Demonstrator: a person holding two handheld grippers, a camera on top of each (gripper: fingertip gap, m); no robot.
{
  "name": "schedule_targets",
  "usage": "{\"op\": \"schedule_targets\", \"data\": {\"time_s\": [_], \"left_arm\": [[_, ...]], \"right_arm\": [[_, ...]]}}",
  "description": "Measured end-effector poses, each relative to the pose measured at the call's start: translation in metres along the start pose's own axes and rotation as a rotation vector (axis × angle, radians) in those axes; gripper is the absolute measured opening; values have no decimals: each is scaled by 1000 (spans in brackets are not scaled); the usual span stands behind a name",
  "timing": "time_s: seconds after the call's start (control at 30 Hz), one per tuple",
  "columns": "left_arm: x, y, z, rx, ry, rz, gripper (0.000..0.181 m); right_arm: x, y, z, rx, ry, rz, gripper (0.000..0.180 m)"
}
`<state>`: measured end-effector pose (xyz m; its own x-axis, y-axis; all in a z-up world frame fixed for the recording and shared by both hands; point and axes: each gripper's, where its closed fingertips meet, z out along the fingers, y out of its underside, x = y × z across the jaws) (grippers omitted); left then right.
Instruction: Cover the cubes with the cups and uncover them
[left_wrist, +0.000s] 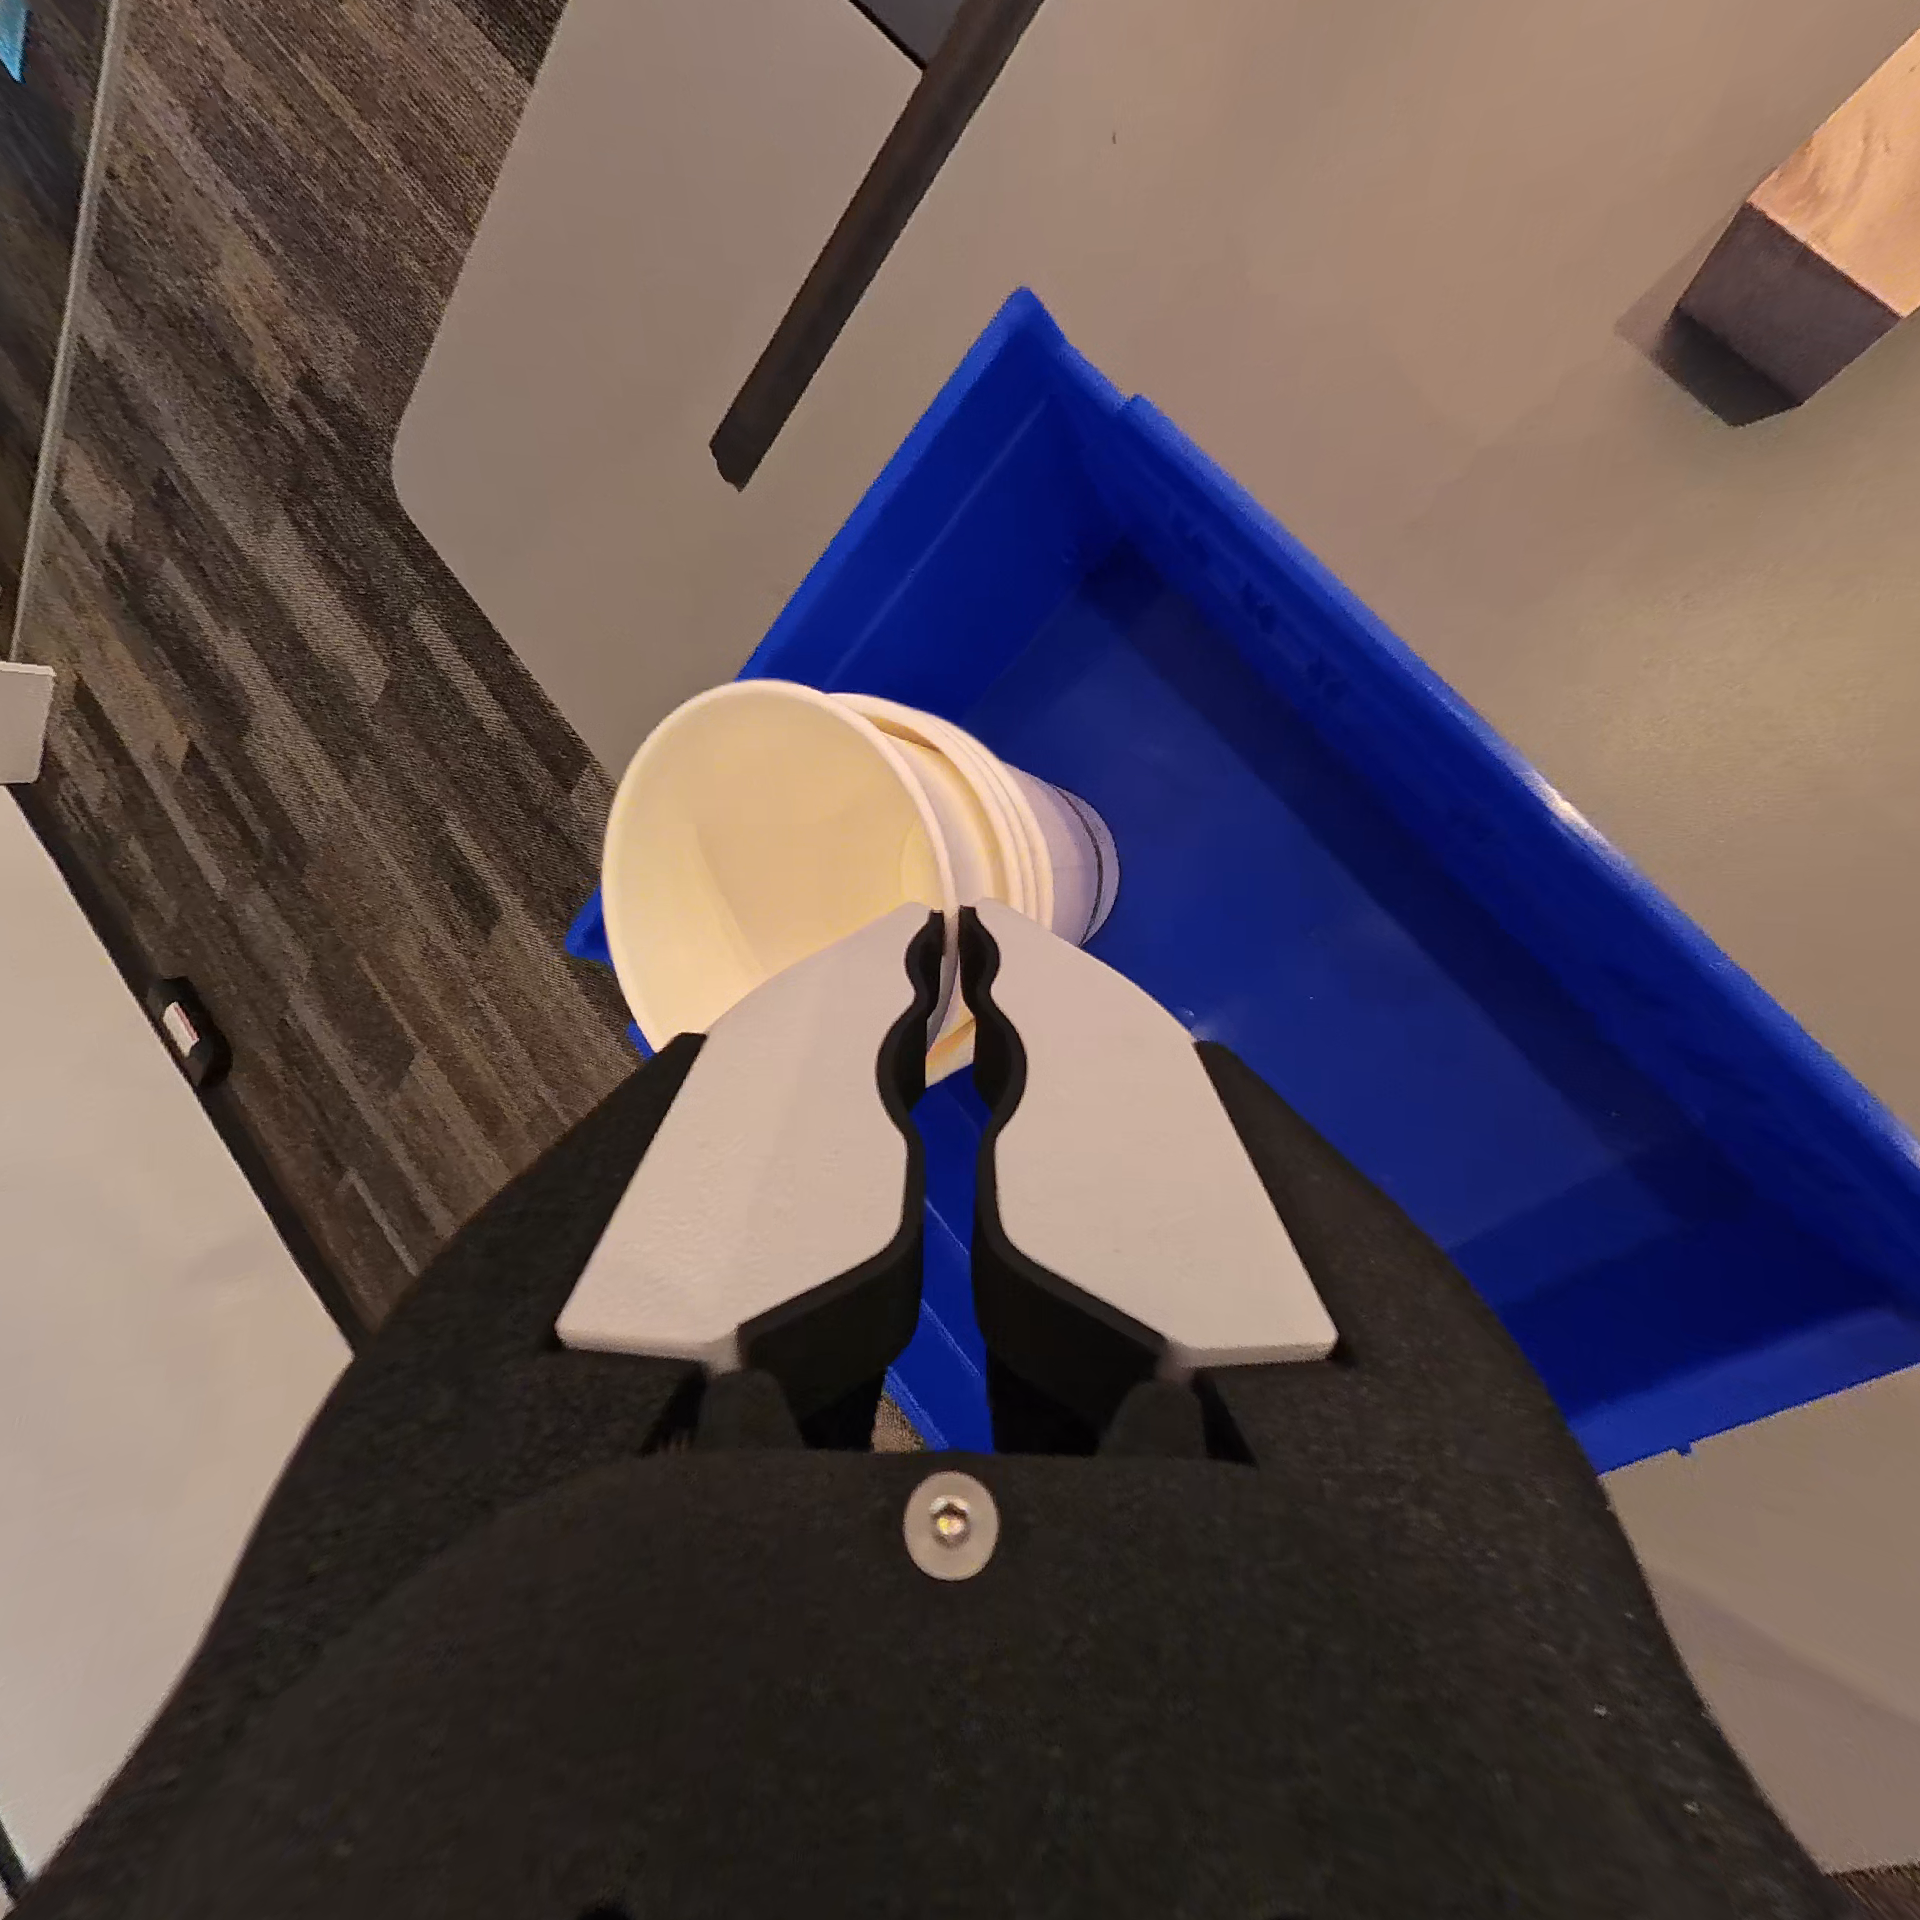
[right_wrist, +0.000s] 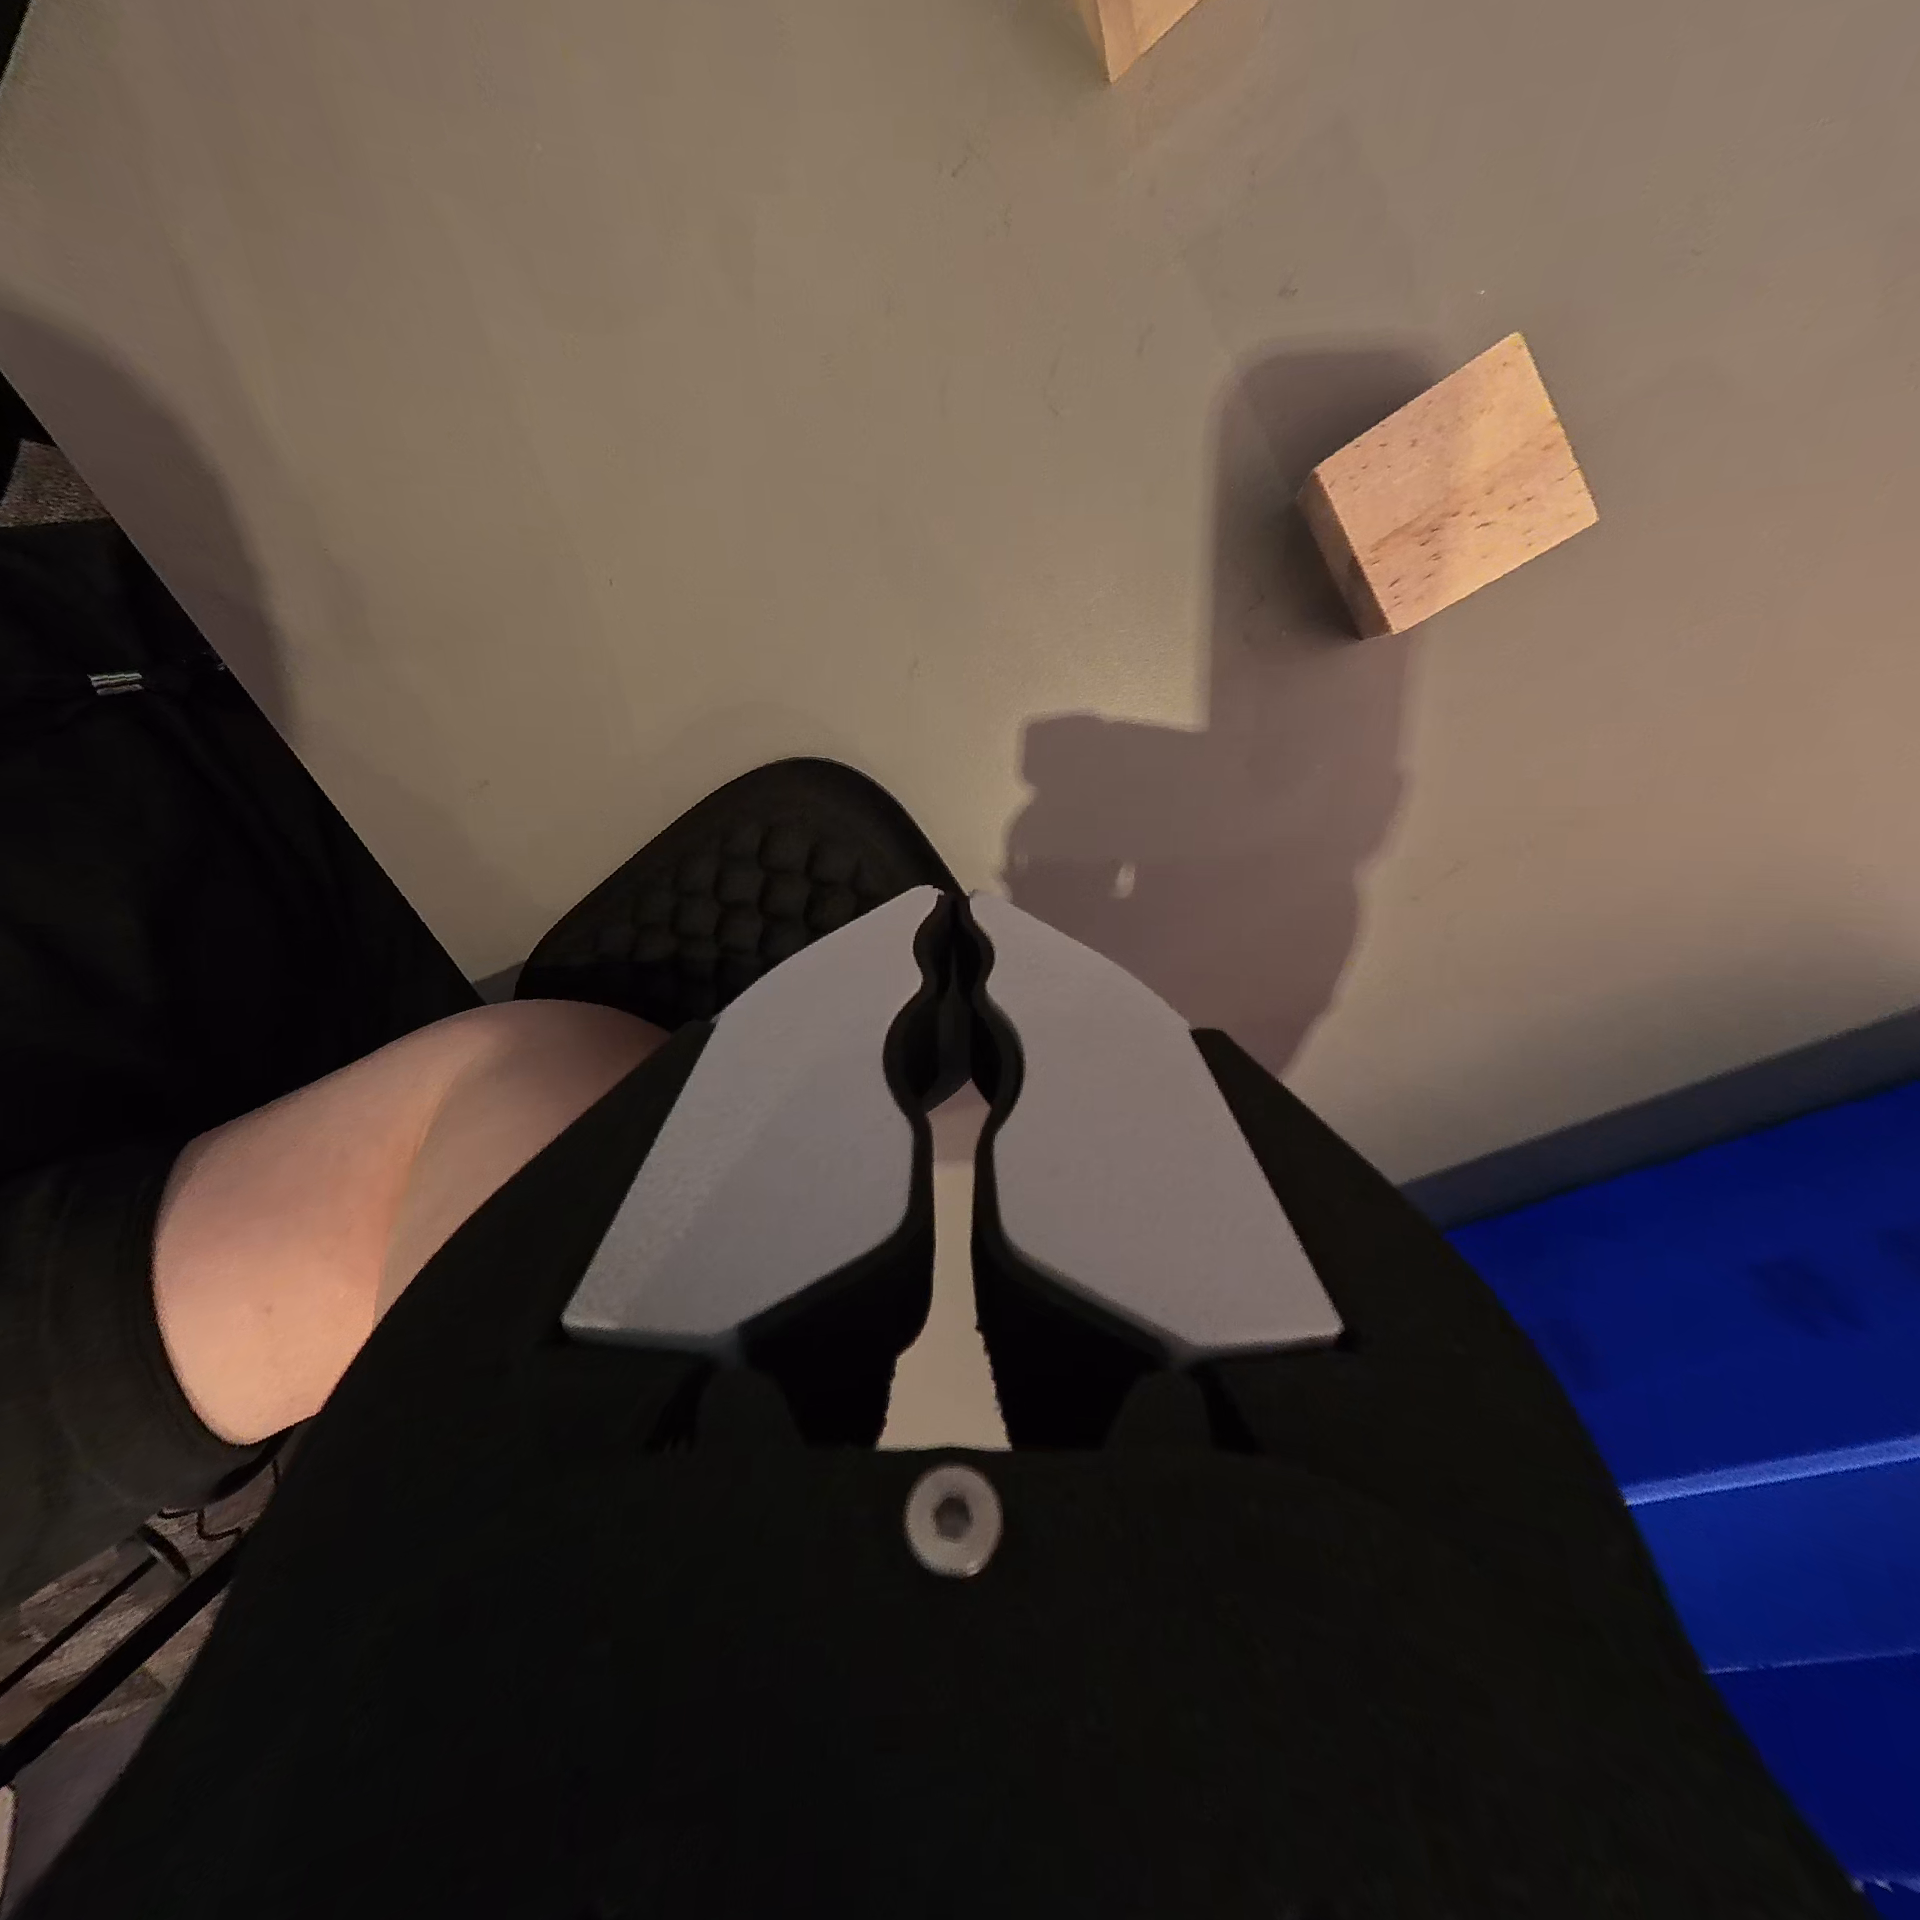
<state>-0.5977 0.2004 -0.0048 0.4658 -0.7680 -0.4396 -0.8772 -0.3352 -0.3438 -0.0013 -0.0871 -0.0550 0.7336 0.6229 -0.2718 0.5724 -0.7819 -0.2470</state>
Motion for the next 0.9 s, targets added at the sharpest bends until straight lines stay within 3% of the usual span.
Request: {"op": "schedule_targets", "data": {"time_s": [0.53, 0.9], "left_arm": [[-14, -12, -39, 7, -93, 68, 3], [-21, -46, -105, 114, -177, 79, 2]], "right_arm": [[1, 0, -1, 17, -1, -10, 0], [1, -9, -4, 38, 21, -49, 0]]}}
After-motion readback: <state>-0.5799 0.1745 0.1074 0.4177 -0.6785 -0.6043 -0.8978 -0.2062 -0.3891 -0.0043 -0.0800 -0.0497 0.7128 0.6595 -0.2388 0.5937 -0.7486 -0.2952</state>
